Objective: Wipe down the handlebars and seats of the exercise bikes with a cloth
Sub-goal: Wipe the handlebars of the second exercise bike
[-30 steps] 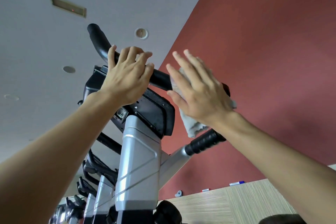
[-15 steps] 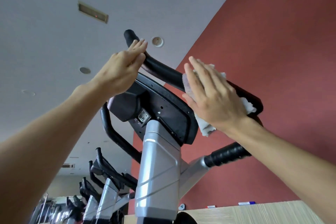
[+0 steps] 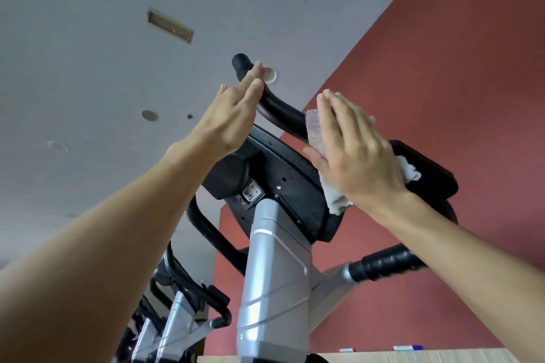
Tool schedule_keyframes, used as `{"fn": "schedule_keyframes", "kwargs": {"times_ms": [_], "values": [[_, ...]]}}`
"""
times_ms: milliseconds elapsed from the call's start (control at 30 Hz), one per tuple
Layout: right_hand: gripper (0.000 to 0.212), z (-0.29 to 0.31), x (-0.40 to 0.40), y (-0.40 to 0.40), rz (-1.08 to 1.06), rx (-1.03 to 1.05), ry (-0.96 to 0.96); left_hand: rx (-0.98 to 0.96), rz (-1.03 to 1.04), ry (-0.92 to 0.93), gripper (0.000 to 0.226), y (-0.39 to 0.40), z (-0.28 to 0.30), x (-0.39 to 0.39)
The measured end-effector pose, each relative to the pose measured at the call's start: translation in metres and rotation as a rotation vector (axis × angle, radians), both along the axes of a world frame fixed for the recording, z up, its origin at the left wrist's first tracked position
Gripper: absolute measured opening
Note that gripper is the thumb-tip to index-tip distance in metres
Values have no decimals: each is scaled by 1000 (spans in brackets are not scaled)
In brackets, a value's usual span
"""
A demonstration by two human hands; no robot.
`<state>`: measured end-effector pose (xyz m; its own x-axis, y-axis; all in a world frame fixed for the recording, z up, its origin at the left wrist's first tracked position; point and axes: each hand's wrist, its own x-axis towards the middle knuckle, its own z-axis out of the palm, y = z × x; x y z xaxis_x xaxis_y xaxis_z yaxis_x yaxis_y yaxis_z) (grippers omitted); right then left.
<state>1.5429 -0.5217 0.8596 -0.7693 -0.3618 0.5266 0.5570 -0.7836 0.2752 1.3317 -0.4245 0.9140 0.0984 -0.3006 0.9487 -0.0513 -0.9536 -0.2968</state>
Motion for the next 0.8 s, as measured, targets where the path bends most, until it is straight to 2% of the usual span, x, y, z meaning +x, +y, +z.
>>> {"fn": "schedule_keyframes", "kwargs": {"times_ms": [167, 233, 333, 433, 500, 667, 800], "values": [[51, 40, -56, 27, 86, 36, 15, -95, -145, 9, 56, -6, -1, 6], [47, 55, -73, 37, 103, 48, -14, -74, -107, -2, 59, -7, -1, 5], [50, 49, -59, 29, 97, 1, -59, -32, 48, -54, 57, -12, -6, 2], [56, 17, -13, 6, 73, -42, -27, 65, 375, -175, 59, -18, -18, 9], [58, -9, 23, -9, 69, -43, 0, 153, 536, -184, 63, -24, -28, 21], [59, -60, 87, -31, 11, -37, 92, 297, 653, -168, 63, -32, -39, 49], [58, -60, 79, -28, 92, -47, 154, 312, 713, -169, 56, -36, -40, 59]]}}
